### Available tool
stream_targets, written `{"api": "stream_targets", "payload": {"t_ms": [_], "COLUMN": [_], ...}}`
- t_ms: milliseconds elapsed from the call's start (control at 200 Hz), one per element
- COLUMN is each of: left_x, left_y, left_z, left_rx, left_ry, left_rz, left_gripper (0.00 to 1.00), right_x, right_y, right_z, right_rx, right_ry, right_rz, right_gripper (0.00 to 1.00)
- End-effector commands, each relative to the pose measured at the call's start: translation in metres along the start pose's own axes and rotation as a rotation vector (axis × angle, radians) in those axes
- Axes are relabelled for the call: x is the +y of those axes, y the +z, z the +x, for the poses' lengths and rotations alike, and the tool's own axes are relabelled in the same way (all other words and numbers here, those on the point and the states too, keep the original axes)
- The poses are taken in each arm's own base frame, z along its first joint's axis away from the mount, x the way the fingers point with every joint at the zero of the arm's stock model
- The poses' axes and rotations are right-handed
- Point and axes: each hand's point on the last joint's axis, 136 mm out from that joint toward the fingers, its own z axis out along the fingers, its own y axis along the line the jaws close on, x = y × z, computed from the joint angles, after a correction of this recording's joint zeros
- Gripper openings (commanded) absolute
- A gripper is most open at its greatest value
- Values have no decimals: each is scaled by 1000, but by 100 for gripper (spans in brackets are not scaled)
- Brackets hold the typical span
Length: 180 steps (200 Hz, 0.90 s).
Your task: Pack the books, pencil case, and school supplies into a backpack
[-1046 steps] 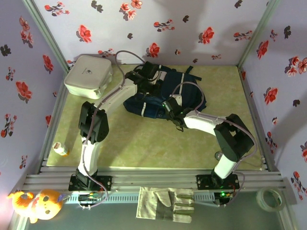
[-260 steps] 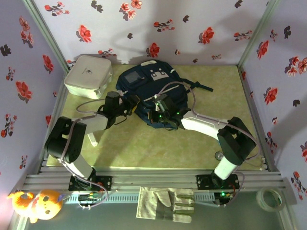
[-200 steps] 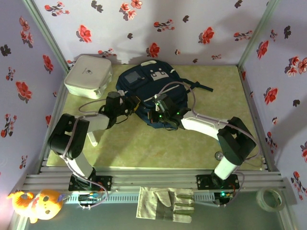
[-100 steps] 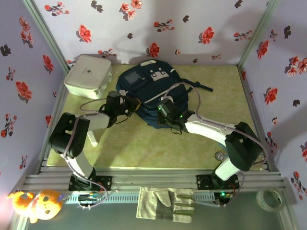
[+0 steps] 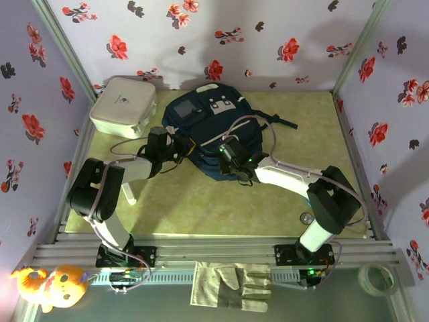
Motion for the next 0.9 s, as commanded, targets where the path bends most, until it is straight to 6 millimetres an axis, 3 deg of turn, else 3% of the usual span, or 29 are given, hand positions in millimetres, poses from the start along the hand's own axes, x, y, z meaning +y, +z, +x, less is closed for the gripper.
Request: {"api": "stream_targets", "payload": {"t_ms": [0, 130, 275, 505, 610, 725, 895], "left_x": [-20, -18, -20, -22, -18, -16, -10], "left_y": [-6, -5, -6, -6, -7, -7, -5], "left_z": [-9, -9, -8, -9, -9, -9, -5], "left_rx": [-9, -3, -1, 2, 4, 4, 29], "left_ry": [50, 49, 53, 69, 74, 93, 130], "left_rz": [41, 36, 36, 27, 10, -8, -50], "left_gripper": [0, 0, 0, 0, 0, 0, 0], "right_x": [2, 4, 3, -5, -24, -63, -125], "right_y": [3, 6, 12, 13, 2, -11, -15], "right_z": [-14, -18, -17, -19, -21, -20, 0], "right_rx": [-22, -25, -12, -30, -74, -114, -55], "right_ry": [-17, -22, -26, -15, 16, 92, 230], "right_rz": [4, 3, 13, 61, 138, 252, 358], "right_gripper": [19, 26, 26, 11, 6, 3, 2]}}
